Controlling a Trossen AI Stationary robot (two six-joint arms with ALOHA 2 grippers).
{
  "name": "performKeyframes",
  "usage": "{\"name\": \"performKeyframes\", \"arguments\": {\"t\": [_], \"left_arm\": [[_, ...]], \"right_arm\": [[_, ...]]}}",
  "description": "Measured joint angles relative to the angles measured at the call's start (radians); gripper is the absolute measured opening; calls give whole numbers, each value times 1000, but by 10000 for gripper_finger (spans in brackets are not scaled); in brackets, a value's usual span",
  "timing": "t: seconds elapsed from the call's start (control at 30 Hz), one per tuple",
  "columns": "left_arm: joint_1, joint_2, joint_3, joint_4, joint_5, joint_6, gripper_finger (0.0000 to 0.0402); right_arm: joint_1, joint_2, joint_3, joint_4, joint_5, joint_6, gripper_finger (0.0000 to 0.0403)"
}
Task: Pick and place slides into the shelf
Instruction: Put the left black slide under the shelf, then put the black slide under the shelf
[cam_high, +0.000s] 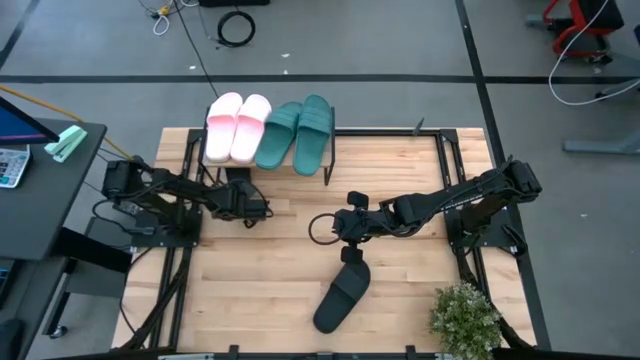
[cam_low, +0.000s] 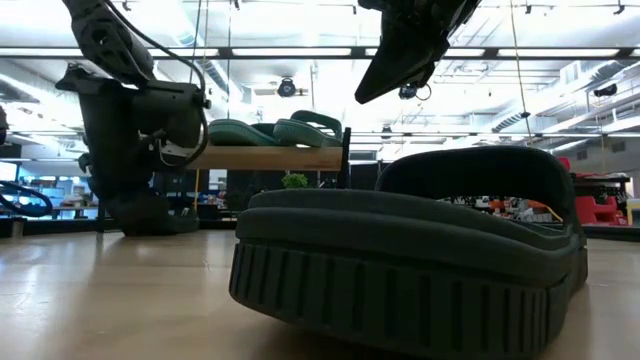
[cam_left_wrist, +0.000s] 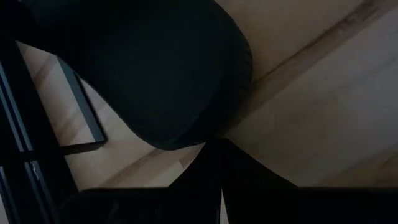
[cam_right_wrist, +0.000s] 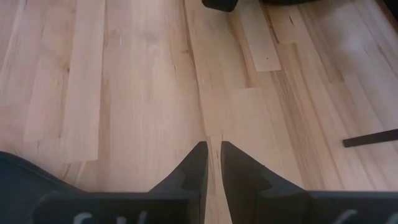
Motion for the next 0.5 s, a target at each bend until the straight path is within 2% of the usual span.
{"name": "performKeyframes", "arguments": {"t": [0.5], "left_arm": [[1, 0, -1, -118, 28, -6, 0]], "right_arm": [[0, 0, 0, 0, 0, 35, 51]]}}
